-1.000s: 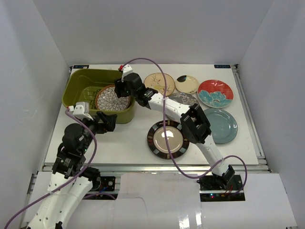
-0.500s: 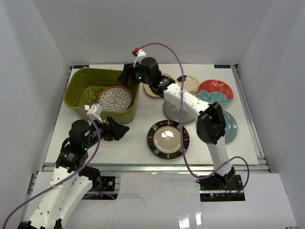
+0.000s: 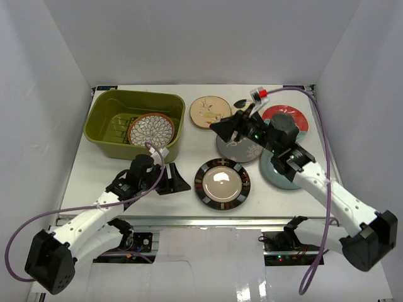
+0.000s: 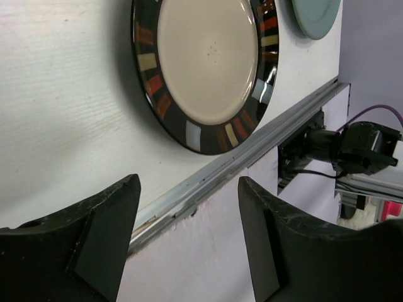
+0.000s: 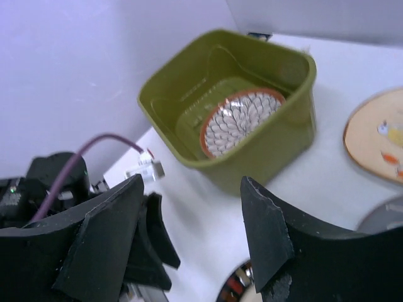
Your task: Place the plates into the plastic bin on the countertop
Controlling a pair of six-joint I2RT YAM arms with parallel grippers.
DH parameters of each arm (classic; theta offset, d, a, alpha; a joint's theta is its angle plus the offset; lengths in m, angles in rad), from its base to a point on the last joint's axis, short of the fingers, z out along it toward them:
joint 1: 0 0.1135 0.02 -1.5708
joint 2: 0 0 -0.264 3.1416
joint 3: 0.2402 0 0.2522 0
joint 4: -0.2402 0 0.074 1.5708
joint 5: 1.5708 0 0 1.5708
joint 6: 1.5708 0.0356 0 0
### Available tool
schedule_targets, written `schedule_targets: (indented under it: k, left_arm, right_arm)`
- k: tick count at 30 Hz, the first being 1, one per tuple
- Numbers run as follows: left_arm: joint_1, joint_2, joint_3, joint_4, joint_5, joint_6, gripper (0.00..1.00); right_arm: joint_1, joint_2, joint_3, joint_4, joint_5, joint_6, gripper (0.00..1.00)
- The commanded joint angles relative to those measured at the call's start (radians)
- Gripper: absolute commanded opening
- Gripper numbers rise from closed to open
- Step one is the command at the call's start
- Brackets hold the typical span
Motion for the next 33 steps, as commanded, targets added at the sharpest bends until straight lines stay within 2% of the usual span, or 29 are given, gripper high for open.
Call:
schedule_targets:
  k: [1, 3, 9, 17, 21, 22, 24, 25, 27, 28, 30, 31, 33]
  left_arm:
    - [-0.117, 0.045, -0.033, 0.146, -0.146, -0.097, 0.74]
    - [-0.163, 0.097, -0.056, 0.191, -0.203, -0.165, 0.74]
    - [-0.276, 0.272, -0.102, 0.379, -0.389, -0.285, 0.74]
    - [-0.323, 0.421, -0.109, 0.544, -0.504, -0.367, 0.73]
    - [-0.346, 0.501, -0.110, 0.597, -0.555, -0.391, 0.66]
    - [-0.352, 0.517, -0.113, 0.620, -0.558, -0.394, 0.59]
    - [-0.358, 0.571, -0.113, 0.650, -0.561, -0.402, 0.56]
    - [-0.362, 0.589, -0.115, 0.676, -0.561, -0.405, 0.49]
    - [-0.365, 0.631, -0.115, 0.714, -0.559, -0.416, 0.43]
    - [-0.366, 0.642, -0.116, 0.726, -0.562, -0.416, 0.29]
    - [-0.368, 0.656, -0.124, 0.737, -0.569, -0.423, 0.13]
    - [-0.368, 0.654, -0.127, 0.736, -0.569, -0.424, 0.00]
    - [-0.369, 0.627, -0.136, 0.713, -0.564, -0.417, 0.00]
  right_arm:
    - [-0.008, -0.135, -0.175, 0.010, 0.024, -0.011, 0.69]
    - [-0.009, -0.227, -0.225, -0.012, 0.037, -0.017, 0.69]
    - [-0.011, -0.362, -0.311, -0.089, 0.055, -0.040, 0.69]
    - [-0.012, -0.388, -0.359, -0.104, 0.052, -0.054, 0.69]
    - [-0.012, -0.399, -0.383, -0.084, 0.051, -0.013, 0.67]
    - [-0.012, -0.402, -0.397, -0.052, 0.037, -0.003, 0.67]
    - [-0.012, -0.405, -0.408, -0.031, 0.028, 0.024, 0.67]
    - [-0.012, -0.405, -0.418, -0.011, 0.019, 0.032, 0.67]
    - [-0.012, -0.408, -0.432, 0.003, 0.017, 0.047, 0.67]
    - [-0.012, -0.408, -0.440, 0.006, 0.015, 0.058, 0.67]
    - [-0.012, -0.408, -0.443, 0.008, 0.008, 0.064, 0.67]
    - [-0.011, -0.408, -0.445, 0.006, 0.002, 0.066, 0.67]
    - [-0.012, -0.417, -0.448, 0.003, 0.003, 0.069, 0.66]
